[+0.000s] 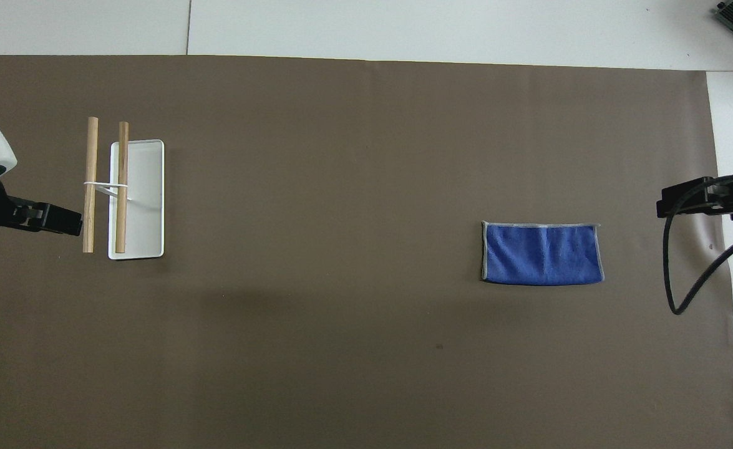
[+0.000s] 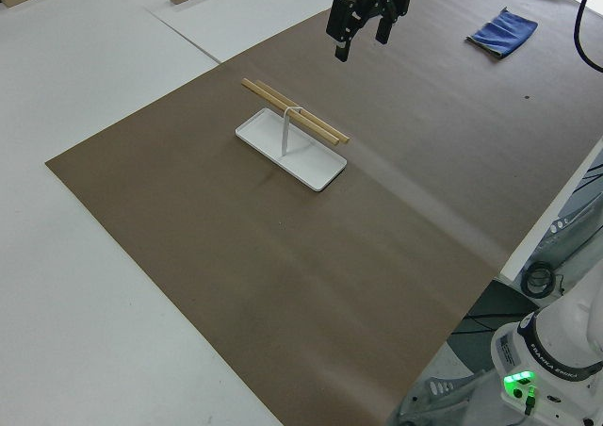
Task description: Right arm passes towel to left arm to hang
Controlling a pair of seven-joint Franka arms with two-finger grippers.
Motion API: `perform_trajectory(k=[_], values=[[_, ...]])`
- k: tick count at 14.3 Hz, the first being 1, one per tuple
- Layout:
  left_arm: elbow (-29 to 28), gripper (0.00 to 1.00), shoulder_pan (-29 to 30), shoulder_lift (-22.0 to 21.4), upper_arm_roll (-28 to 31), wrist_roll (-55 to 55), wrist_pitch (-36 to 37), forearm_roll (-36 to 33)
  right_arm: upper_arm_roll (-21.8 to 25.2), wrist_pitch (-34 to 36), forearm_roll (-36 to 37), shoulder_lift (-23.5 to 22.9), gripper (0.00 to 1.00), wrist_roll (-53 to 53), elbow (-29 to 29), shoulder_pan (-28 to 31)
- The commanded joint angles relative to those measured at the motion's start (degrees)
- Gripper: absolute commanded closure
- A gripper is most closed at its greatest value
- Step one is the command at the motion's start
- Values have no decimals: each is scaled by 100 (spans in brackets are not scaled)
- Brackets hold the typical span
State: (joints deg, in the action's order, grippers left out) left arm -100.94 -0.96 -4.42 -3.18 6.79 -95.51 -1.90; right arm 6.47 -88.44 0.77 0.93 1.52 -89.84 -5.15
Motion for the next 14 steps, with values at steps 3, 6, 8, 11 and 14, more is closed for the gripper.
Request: perform_trajectory(k=[3, 6, 8, 11, 14], values=[[-154, 0, -89, -156, 80, -11, -38, -82, -14, 81, -86, 144, 0, -46, -157, 58], [-154, 0, -89, -156, 80, -11, -38, -82, -14, 160, -42, 153, 0, -11, -166, 41], [-154, 0, -89, -156, 80, -11, -38, -82, -14, 125, -42, 153, 0, -11, -166, 75], [-154, 0, -89, -156, 80, -11, -38, -82, -14, 99, -33, 153, 0, -28, -166, 93], [-154, 0, -89, -156, 80, -11, -38, -82, -14, 107, -42, 153, 0, -64, -174, 102]])
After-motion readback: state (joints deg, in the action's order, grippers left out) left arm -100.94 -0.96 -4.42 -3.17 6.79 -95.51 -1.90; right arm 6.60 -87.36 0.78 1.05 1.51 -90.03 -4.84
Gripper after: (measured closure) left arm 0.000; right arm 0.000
